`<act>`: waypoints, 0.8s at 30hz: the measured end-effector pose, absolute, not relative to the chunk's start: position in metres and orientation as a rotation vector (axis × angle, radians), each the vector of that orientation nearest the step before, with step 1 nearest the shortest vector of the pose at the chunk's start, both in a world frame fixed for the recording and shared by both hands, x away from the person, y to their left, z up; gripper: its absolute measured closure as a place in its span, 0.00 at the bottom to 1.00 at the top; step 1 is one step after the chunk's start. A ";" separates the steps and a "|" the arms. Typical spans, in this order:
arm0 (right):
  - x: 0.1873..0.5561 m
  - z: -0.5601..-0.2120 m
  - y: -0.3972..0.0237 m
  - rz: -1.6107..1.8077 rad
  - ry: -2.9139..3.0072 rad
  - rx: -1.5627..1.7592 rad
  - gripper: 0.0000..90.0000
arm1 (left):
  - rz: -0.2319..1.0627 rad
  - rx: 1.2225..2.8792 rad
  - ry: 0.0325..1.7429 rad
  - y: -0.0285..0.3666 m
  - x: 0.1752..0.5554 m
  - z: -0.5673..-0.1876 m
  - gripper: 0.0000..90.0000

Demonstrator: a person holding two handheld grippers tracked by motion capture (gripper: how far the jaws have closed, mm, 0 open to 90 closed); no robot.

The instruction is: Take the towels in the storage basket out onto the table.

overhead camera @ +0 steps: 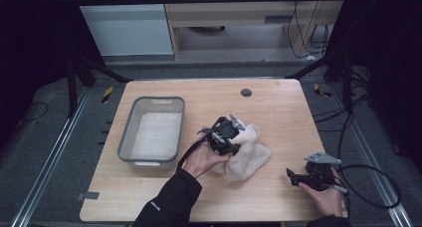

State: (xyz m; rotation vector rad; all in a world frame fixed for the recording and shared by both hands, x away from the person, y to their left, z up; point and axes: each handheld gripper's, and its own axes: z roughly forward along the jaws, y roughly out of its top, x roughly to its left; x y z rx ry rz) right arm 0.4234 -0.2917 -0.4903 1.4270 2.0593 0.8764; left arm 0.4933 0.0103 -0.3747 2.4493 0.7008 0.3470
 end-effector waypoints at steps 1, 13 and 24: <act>0.423 -0.490 -0.292 0.876 2.059 1.427 0.12 | 0.345 2.450 0.701 0.010 0.493 -0.377 0.65; 0.424 -0.492 -0.291 0.875 2.062 1.431 0.12 | 0.365 2.443 0.701 0.016 0.489 -0.386 0.49; 0.423 -0.491 -0.291 0.879 2.060 1.437 0.12 | 0.409 2.391 0.688 0.026 0.482 -0.366 0.28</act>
